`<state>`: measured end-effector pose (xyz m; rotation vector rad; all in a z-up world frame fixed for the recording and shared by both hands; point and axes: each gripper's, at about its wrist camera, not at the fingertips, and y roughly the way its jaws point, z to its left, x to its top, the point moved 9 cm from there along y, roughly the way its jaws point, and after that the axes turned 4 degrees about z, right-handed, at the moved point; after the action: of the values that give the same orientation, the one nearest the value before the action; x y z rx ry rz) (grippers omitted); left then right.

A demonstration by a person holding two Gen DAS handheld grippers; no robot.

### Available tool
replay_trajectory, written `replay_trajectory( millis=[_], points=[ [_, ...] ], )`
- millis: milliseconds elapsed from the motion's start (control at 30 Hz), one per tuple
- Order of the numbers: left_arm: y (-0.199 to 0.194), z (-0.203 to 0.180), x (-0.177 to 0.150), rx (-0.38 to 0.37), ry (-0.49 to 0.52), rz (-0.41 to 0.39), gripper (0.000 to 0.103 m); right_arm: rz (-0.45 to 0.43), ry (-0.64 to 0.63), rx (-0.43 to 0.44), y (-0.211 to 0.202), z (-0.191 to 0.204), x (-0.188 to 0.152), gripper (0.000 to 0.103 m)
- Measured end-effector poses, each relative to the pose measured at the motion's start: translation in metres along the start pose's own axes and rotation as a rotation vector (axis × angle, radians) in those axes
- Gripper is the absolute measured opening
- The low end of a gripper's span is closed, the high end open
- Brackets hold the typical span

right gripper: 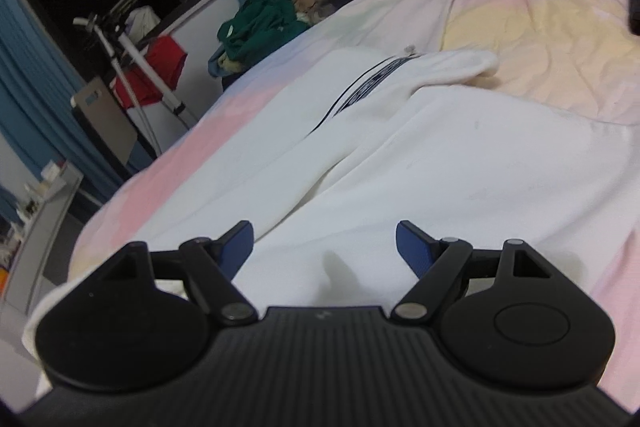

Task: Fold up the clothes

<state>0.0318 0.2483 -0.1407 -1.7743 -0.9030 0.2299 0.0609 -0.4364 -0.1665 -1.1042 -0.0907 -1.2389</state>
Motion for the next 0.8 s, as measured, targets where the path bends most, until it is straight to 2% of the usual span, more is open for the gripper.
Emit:
replay_trajectory(
  millis=[67, 233, 333, 433, 633, 800],
  points=[
    [0.006, 0.002, 0.001, -0.009, -0.025, -0.012, 0.098, -0.007, 0.022, 0.004, -0.004, -0.005, 0.003, 0.08],
    [0.029, -0.01, 0.0, -0.135, -0.095, 0.007, 0.098, 0.001, 0.061, -0.017, -0.002, -0.017, 0.005, 0.081],
    [0.034, -0.015, 0.003, -0.189, -0.098, -0.002, 0.096, 0.009, 0.076, -0.032, 0.001, -0.023, 0.004, 0.081],
    [0.029, -0.025, 0.005, -0.233, -0.06, -0.027, 0.096, 0.016, 0.079, -0.035, 0.004, -0.021, 0.003, 0.081],
    [0.025, -0.035, 0.004, -0.25, -0.034, -0.048, 0.096, -0.029, 0.123, -0.044, -0.006, -0.033, 0.012, 0.081],
    [0.024, -0.037, 0.001, -0.25, -0.03, -0.039, 0.096, -0.123, 0.129, -0.148, -0.022, -0.058, 0.03, 0.081]
  ],
)
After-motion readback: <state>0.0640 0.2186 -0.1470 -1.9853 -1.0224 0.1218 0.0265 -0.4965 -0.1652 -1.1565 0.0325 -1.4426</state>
